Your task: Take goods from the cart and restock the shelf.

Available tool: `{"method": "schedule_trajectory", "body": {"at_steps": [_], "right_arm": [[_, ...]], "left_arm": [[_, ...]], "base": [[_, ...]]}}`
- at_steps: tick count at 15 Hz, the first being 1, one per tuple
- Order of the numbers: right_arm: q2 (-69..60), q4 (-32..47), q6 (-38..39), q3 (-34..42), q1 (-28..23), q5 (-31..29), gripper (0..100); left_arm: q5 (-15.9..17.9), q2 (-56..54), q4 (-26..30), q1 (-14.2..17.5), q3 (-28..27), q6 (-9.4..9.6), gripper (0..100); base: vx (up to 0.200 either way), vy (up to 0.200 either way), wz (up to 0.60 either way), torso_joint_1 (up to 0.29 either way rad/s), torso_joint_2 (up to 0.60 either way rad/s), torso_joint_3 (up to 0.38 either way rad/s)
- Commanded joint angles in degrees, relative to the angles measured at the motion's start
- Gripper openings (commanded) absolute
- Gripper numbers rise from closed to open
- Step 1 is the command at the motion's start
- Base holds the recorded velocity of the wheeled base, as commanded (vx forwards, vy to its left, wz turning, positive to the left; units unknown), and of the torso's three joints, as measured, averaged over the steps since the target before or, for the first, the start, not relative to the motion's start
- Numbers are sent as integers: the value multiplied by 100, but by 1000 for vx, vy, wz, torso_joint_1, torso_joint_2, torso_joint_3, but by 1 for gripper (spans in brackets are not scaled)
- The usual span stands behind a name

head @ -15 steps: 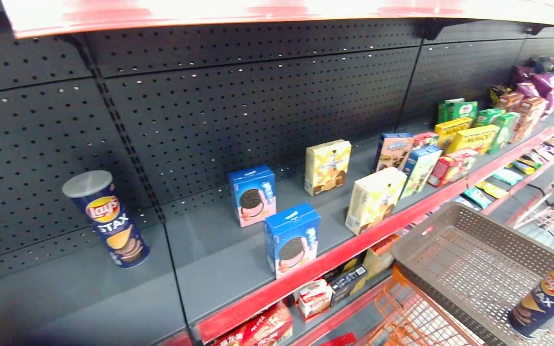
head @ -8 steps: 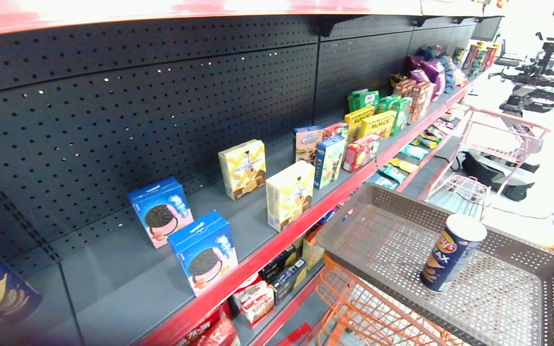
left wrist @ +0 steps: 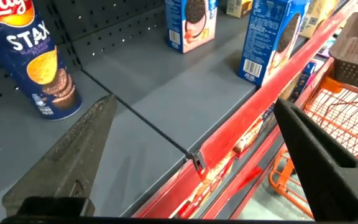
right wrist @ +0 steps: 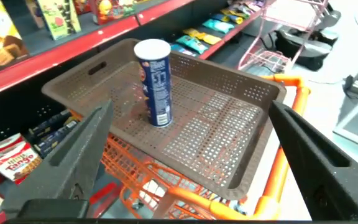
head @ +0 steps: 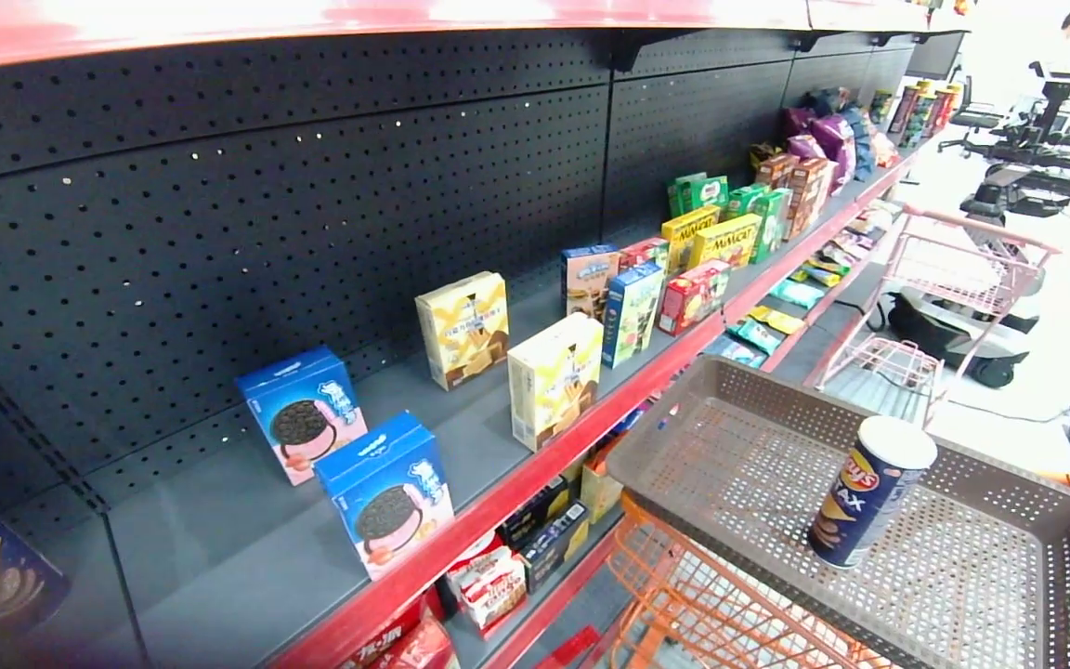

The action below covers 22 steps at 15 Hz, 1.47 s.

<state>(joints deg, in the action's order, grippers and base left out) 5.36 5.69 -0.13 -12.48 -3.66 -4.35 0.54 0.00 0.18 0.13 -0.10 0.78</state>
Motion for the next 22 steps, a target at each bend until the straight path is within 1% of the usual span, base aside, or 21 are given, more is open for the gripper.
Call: {"method": "schedule_trajectory", "body": {"at_steps": [1,2,12,15,16,17,18,19,20,22], "right_arm": [[9,2,-4,9,5,-4,100],[9,2,-4,18,-3,-4,100],[0,11,-127,115,14,48,100],[149,11,-136,158,-12,-479,100],[351,-7,-136,158,-3,-646,100],[870,-77,-136,71,23,-1006,100],[1169,-130,-136,-17,58,-1244,100],[1274,-68,-171,-26,93,-1349,100],[1547,-77,-154,-105,-337,-1287,100],[2302,-183,75,-457,-803,-936,100]], "left_arm": [[-1,0,-1,4,1,1,100],[-1,0,-1,4,1,1,100],[-1,0,-1,4,1,1,100],[-1,0,-1,4,1,1,100],[-1,0,-1,4,1,1,100],[-1,0,-1,4,1,1,100],[-1,0,-1,4,1,1,100],[-1,0,-1,4,1,1,100],[-1,0,-1,4,1,1,100],[-1,0,-1,4,1,1,100]], "base": [[0,0,-600,7,2,-2],[0,0,-600,2,12,2],[0,0,0,0,0,0],[0,0,0,0,0,0],[0,0,0,0,0,0],[0,0,0,0,0,0],[0,0,0,0,0,0],[0,0,0,0,0,0],[0,0,0,0,0,0],[0,0,0,0,0,0]]}}
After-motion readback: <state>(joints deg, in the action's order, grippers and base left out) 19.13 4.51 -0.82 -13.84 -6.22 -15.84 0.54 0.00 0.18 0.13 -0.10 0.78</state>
